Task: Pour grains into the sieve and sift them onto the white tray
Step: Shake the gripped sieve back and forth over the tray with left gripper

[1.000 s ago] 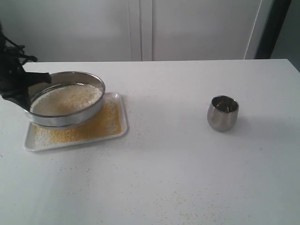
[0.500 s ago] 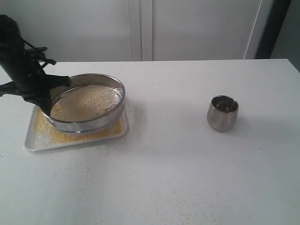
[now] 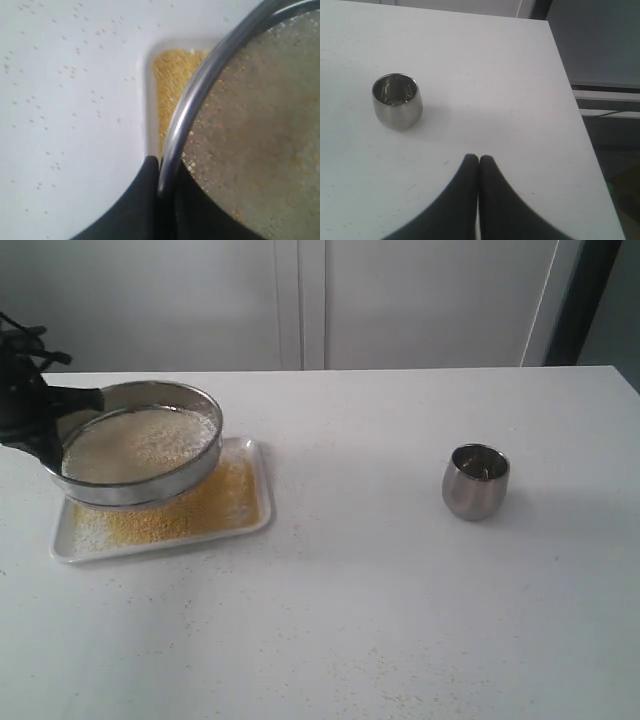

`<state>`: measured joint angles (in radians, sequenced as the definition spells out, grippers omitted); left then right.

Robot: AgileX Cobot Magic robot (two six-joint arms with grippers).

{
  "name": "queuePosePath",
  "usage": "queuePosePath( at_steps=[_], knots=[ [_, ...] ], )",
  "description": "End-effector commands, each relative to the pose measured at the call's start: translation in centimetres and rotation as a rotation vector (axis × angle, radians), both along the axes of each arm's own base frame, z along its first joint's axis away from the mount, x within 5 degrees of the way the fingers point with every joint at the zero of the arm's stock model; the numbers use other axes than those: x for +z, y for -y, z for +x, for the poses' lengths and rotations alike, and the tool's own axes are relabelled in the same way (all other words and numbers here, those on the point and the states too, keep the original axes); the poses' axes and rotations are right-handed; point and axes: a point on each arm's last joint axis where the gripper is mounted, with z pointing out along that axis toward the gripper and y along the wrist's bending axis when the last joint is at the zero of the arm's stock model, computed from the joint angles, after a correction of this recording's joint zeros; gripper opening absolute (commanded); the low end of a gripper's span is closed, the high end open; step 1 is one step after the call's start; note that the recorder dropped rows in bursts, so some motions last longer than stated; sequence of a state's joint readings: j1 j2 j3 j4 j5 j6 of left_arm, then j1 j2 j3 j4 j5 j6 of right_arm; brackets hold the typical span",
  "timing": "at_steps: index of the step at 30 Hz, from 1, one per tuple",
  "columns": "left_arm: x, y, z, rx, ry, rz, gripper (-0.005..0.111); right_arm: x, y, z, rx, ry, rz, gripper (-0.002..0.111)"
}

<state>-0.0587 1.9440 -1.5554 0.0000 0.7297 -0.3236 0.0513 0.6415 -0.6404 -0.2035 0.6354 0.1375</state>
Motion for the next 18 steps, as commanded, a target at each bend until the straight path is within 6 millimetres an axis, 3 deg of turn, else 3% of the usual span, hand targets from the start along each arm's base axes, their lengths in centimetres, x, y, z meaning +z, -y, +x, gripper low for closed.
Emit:
queuePosePath(
  at_steps=[1, 3, 5, 7, 8, 10, 12, 14, 16, 18],
  knots=[
    [-1.3, 4.3, -0.8, -0.168, -0.022, -0.081, 0.000, 0.0, 0.0, 0.0, -0.003, 0.006, -0.001, 0.000],
    [-0.7, 3.4, -0.9, -0.128, -0.022, 0.035, 0.000, 0.0, 0.0, 0.0, -0.003, 0.006, -0.001, 0.000],
    [0.2, 0.5, -0.8, 0.008, -0.019, 0.137, 0.000, 0.0, 0.0, 0.0, -0.003, 0.006, -0.001, 0.000],
    [0.4, -1.3, -0.8, 0.108, -0.018, 0.066, 0.000, 0.0, 0.0, 0.0, -0.003, 0.006, -0.001, 0.000],
    [0.0, -0.7, -0.9, 0.103, -0.020, -0.028, 0.000, 0.0, 0.1, 0.0, -0.003, 0.002, -0.001, 0.000],
    [-1.1, 2.5, -0.7, -0.054, 0.016, -0.176, 0.000, 0.0, 0.0, 0.0, -0.003, 0.006, -0.001, 0.000],
    [-1.4, 4.5, -0.7, -0.173, 0.024, -0.163, 0.000, 0.0, 0.0, 0.0, -0.002, 0.008, -0.001, 0.000],
    [-0.9, 3.6, -0.6, -0.122, 0.015, -0.067, 0.000, 0.0, 0.0, 0.0, -0.002, 0.008, -0.001, 0.000],
    [-0.2, 0.7, -0.5, 0.035, -0.010, 0.016, 0.000, 0.0, 0.0, 0.0, -0.002, 0.008, -0.001, 0.000],
    [-0.2, -0.2, -0.4, 0.090, -0.013, -0.028, 0.000, 0.0, 0.1, 0.0, -0.003, 0.004, -0.001, 0.000]
  ],
)
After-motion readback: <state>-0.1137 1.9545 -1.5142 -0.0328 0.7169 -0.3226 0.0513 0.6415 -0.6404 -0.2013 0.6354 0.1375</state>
